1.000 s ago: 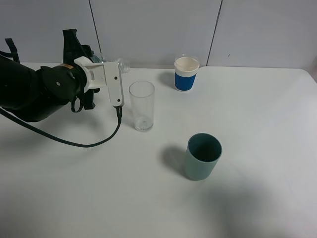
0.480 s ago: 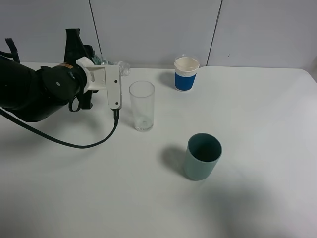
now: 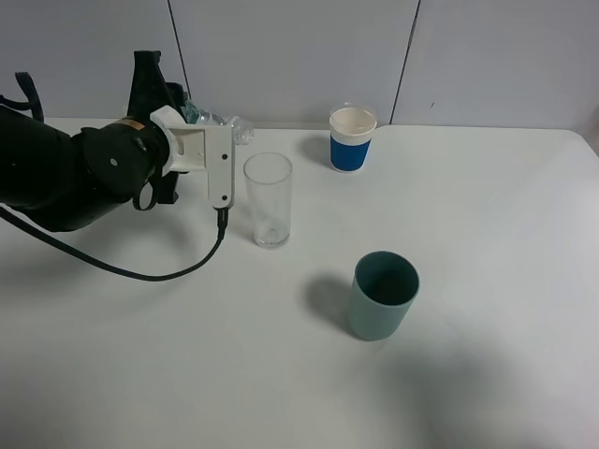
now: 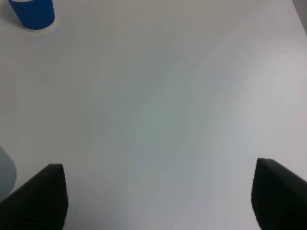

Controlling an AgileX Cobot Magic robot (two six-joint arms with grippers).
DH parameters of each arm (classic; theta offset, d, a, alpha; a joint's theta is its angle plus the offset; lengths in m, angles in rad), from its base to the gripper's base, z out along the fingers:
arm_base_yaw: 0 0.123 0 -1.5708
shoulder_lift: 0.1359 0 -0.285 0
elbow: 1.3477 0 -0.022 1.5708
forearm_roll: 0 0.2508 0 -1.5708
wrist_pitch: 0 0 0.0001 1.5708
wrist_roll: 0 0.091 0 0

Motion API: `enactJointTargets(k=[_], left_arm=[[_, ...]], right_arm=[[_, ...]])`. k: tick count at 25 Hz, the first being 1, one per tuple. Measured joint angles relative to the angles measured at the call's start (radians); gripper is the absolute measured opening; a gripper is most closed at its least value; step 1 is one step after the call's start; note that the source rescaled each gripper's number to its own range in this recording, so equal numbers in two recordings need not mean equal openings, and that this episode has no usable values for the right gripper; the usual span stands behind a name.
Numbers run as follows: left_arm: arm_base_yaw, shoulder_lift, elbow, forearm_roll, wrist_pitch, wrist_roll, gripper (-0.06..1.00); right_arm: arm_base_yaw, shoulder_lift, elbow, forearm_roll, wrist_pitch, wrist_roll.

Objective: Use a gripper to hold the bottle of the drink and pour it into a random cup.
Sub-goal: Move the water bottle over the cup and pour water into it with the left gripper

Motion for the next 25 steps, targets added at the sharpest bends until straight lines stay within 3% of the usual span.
enactJointTargets(k=[25], left_arm=[[-0.004,0.0,-0.006,0.006,-0.012,0.075,0.04]], right_arm=[[0.0,0.0,0.0,0.0,0.0,0.0]])
